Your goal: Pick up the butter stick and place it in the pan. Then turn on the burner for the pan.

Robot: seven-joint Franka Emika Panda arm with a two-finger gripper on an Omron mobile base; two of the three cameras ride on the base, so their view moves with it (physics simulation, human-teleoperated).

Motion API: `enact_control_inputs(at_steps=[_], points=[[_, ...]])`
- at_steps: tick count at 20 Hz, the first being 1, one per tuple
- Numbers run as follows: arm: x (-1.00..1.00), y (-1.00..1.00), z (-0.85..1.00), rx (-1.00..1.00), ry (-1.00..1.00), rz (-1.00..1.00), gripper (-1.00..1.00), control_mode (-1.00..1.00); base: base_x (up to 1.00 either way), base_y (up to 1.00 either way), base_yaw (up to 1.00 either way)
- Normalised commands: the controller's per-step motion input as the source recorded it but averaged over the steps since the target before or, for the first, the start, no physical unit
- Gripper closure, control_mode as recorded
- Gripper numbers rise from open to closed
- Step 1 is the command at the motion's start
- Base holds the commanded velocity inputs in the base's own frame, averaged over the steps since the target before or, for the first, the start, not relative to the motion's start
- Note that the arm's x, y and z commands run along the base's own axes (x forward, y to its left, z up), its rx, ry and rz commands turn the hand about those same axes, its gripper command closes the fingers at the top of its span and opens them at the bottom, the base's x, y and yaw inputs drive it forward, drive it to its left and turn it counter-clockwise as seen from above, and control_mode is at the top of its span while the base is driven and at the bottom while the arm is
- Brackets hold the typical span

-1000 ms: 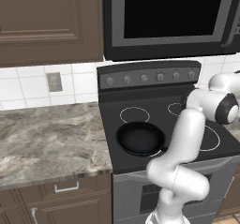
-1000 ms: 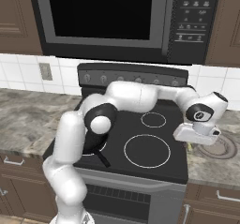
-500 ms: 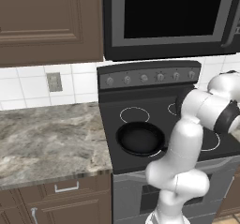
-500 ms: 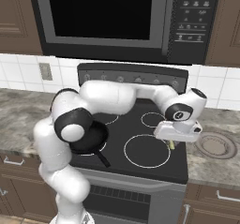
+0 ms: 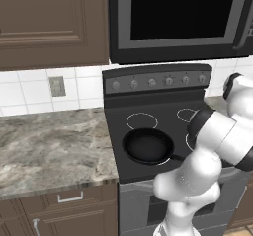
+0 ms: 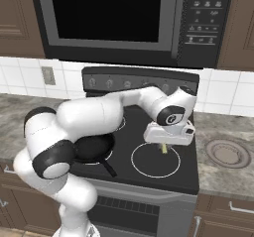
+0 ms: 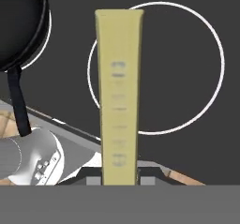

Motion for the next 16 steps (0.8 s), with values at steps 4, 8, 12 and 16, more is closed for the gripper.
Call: enact_control_inputs(at_steps=[4,8,12,16], points=[[-0.03,0.71,0.16,-0.02,0.00,0.00,1.00,-1.00,0.00,0.00,0.00],[0.00,0.71,0.09,-0.01,0.00,0.00,1.00,-1.00,0.00,0.00,0.00],[0.00,0.72,0.09,0.00,0.00,0.00,1.00,-1.00,0.00,0.00,0.00],[0.00,0.70,0.07,0.00,0.00,0.00,1.00,-1.00,0.00,0.00,0.00]])
